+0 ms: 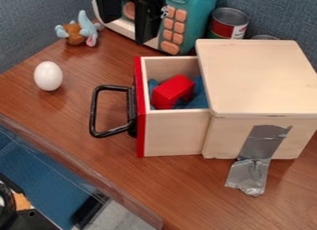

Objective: Pick the red object from the drawer and put it to the right of the white object

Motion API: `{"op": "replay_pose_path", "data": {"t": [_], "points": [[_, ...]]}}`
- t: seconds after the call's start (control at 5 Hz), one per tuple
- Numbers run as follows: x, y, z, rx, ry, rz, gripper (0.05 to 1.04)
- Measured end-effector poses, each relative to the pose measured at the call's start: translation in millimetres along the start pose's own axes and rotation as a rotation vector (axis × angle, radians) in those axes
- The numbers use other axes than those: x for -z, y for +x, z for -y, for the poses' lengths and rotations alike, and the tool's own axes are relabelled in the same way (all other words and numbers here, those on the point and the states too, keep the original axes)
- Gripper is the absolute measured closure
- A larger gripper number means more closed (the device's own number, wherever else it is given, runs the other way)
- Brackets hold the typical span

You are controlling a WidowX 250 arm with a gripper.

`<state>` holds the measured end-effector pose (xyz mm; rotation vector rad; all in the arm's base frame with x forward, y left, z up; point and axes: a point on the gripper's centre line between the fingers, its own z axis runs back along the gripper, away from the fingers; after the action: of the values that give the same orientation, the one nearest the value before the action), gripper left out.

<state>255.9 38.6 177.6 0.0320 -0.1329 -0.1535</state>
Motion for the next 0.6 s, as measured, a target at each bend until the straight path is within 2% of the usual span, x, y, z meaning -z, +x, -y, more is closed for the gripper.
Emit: {"op": "replay_pose_path", "data": {"t": [0.2,0.6], "points": [[6.7,-1.3,0.4,-0.005,-0.007,-0.023,0.083],[24.1,20.1,-2.1,-0.006,0.005,-0.019,0.083]]}}
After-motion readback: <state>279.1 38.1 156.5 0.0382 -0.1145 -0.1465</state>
